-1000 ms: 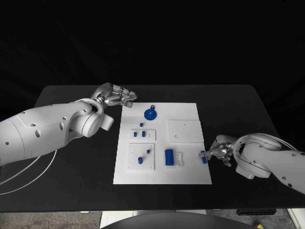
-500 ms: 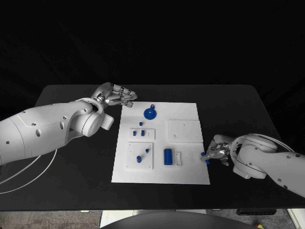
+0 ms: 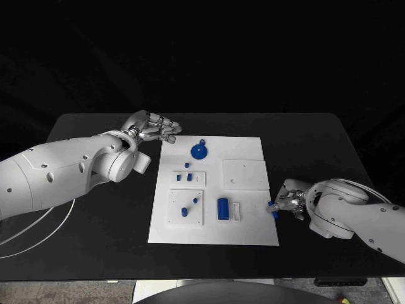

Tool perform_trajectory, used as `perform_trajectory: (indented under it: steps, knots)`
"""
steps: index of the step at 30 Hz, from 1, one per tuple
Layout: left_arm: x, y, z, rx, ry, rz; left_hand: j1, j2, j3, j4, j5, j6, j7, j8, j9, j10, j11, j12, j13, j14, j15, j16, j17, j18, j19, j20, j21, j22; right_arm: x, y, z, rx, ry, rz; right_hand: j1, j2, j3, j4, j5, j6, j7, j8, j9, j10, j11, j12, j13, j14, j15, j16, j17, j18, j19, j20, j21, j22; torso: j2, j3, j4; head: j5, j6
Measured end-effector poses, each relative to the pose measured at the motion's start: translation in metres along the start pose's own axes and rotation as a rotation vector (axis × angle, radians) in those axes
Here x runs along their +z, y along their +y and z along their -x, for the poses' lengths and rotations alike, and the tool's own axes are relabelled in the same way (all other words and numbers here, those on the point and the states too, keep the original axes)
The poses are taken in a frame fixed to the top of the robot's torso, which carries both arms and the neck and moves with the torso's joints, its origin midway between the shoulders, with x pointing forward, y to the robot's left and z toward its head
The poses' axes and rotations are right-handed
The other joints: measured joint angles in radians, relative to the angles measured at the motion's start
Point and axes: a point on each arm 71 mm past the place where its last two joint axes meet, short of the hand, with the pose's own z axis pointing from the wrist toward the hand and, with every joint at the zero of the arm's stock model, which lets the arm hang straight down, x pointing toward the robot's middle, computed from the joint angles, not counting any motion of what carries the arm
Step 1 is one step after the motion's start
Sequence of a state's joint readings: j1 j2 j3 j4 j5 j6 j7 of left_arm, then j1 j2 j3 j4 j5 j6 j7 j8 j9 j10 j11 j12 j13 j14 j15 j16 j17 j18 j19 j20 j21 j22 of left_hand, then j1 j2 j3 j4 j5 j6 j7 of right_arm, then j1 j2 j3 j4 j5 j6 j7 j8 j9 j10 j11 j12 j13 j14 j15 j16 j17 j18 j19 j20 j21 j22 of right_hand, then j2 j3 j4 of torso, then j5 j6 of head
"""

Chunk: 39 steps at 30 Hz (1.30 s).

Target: Assemble the parts on the task board

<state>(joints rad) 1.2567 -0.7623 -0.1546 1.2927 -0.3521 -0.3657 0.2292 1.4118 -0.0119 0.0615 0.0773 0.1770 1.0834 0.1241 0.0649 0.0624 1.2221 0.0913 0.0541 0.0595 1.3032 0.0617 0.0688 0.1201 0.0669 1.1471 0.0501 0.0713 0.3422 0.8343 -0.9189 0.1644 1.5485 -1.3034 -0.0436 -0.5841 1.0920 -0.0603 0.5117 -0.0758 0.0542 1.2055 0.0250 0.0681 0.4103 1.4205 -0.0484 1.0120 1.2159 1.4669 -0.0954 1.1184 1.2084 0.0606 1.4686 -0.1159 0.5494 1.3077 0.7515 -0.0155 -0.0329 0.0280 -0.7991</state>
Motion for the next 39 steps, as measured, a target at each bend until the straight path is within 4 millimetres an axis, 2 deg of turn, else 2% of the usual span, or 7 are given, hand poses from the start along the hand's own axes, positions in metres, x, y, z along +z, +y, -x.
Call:
perform_trajectory:
  steps: [5,7,9,10,15,25,39]
  knots:
    - [0.000,0.000,0.000,0.000,0.000,0.002,0.000,0.000,0.003,0.003,0.000,0.000,0.000,0.000,0.000,0.000,0.000,0.000,0.000,0.000,0.000,0.000,0.000,0.000,0.000,0.000,0.000,0.000,0.000,-0.010,0.005,0.031,-0.008,-0.010,-0.017,0.004,0.006,0.006,0.000,0.024,-0.005,-0.011,-0.001,0.004,-0.004,0.000,0.000,0.000,0.000,0.000,-0.001,0.000,0.000,0.000,0.004,0.000,0.000,0.0004,-0.0001,-0.001,0.002]
    - [0.000,0.000,0.000,0.000,-0.001,0.002,0.000,0.000,0.002,0.003,0.000,0.000,0.000,0.000,0.000,0.000,0.000,0.000,0.000,0.000,0.000,0.000,0.000,0.000,0.000,0.000,0.000,0.000,-0.001,-0.015,0.008,0.046,-0.015,-0.019,-0.026,-0.002,0.033,-0.019,0.000,0.033,-0.008,-0.010,-0.068,0.005,-0.005,0.000,0.000,0.000,0.000,0.000,-0.002,0.000,0.000,0.000,0.004,0.000,0.000,0.0004,-0.0006,-0.001,0.002]
    - [0.000,0.000,0.000,0.000,0.000,0.003,0.000,0.000,0.000,0.005,0.000,0.000,0.000,0.000,0.000,0.000,0.000,0.000,0.000,0.000,0.000,0.000,0.000,0.000,0.000,0.000,0.000,-0.001,-0.002,-0.019,0.011,0.058,-0.020,-0.024,-0.030,-0.004,0.042,-0.027,0.000,0.041,-0.009,-0.008,-0.093,0.005,-0.005,0.000,0.000,0.000,0.000,0.000,-0.003,-0.010,0.000,0.000,0.004,0.000,0.000,0.0004,-0.0007,-0.001,0.003]
    - [0.000,0.000,0.000,0.000,-0.001,0.003,0.000,0.000,0.000,0.005,0.000,0.000,0.000,0.000,0.000,0.000,0.000,0.000,0.000,0.000,0.000,0.000,0.000,0.000,0.000,0.000,0.000,-0.001,-0.003,-0.021,0.013,0.064,-0.022,-0.026,-0.032,-0.005,0.044,-0.028,0.000,0.045,-0.005,-0.008,-0.097,0.005,-0.005,0.000,0.000,0.000,0.000,0.000,-0.004,-0.016,-0.003,-0.003,0.004,0.000,0.000,0.0004,-0.0008,0.000,0.003]
    - [0.000,0.000,0.000,0.000,0.001,0.004,0.000,0.000,0.000,0.005,0.000,0.000,0.000,0.000,0.000,0.000,0.000,0.000,0.000,0.000,0.000,0.000,0.000,0.000,0.000,0.000,0.000,-0.001,-0.007,-0.020,0.020,0.083,-0.028,-0.018,-0.041,-0.004,0.046,-0.028,0.000,0.052,0.001,-0.007,-0.108,0.006,-0.013,0.000,0.001,0.000,0.000,0.000,-0.005,-0.016,-0.004,-0.004,0.008,0.000,0.000,0.0001,-0.0007,0.000,0.004]
    - [0.000,0.000,0.000,0.000,0.001,0.005,0.000,0.000,0.003,0.008,0.000,-0.003,-0.003,0.000,0.000,0.000,0.000,0.000,0.000,0.000,0.000,0.000,0.000,0.000,0.000,0.000,0.000,-0.003,-0.017,0.001,0.025,0.120,-0.019,0.041,-0.050,-0.003,0.046,-0.033,-0.001,0.053,0.000,-0.007,-0.121,0.006,-0.013,-0.003,0.004,0.000,0.000,0.000,-0.006,-0.016,-0.004,-0.004,0.008,0.000,0.000,-0.0010,0.0005,0.004,0.005]
    - [0.001,0.000,-0.002,-0.001,0.006,0.005,0.000,0.000,0.003,0.008,0.000,-0.003,-0.003,0.000,0.000,0.000,0.000,0.000,0.000,0.000,0.000,0.000,0.000,0.000,0.000,0.000,0.000,-0.003,-0.018,0.059,-0.003,0.158,0.066,0.152,-0.059,0.007,0.022,-0.051,-0.001,0.056,0.002,-0.007,-0.127,0.006,-0.012,-0.003,0.005,0.000,0.000,0.000,-0.009,-0.016,-0.004,-0.004,0.008,0.000,0.000,-0.0014,0.0008,0.011,0.002]
